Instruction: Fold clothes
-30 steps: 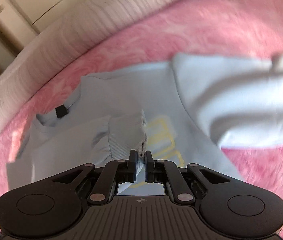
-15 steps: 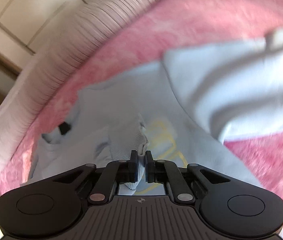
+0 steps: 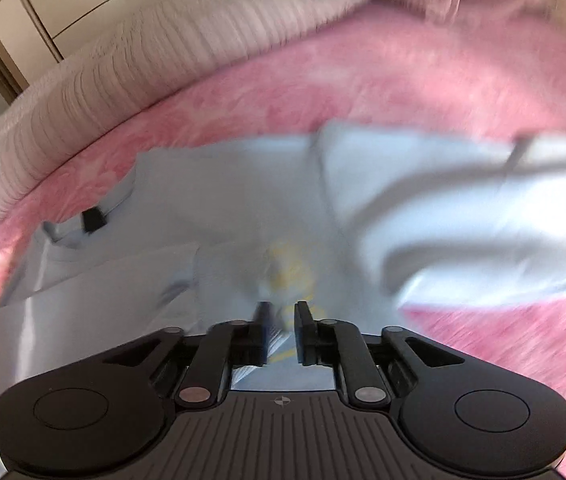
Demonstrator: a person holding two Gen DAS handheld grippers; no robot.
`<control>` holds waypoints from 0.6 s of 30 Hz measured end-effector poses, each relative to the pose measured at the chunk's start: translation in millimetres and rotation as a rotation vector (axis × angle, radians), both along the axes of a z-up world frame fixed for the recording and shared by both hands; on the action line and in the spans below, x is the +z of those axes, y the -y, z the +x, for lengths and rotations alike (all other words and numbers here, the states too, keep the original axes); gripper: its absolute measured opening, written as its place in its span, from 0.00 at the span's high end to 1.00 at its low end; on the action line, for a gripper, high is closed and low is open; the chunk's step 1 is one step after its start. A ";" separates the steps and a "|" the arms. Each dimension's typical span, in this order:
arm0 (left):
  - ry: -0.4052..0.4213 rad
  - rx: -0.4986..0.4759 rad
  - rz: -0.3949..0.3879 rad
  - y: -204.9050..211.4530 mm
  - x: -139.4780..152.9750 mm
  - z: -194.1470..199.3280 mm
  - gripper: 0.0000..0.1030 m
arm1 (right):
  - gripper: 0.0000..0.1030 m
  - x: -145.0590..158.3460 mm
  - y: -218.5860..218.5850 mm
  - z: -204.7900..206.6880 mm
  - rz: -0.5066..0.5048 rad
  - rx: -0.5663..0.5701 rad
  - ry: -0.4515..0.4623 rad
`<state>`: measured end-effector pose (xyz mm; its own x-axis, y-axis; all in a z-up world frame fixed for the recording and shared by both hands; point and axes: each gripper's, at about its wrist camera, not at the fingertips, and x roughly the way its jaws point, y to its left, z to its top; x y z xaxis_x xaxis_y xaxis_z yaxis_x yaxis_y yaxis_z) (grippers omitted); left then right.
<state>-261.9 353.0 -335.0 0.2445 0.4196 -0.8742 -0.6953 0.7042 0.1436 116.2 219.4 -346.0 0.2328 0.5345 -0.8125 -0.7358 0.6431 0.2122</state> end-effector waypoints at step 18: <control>0.038 -0.030 -0.001 4.9 -24.7 39.7 0.84 | 0.86 -29.4 -26.6 -45.6 -0.083 0.407 0.102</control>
<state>-222.2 348.0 -359.7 0.2902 0.4106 -0.8644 -0.6790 0.7249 0.1163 70.6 246.0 -375.3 0.0980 0.5335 -0.8401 -0.9477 0.3075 0.0848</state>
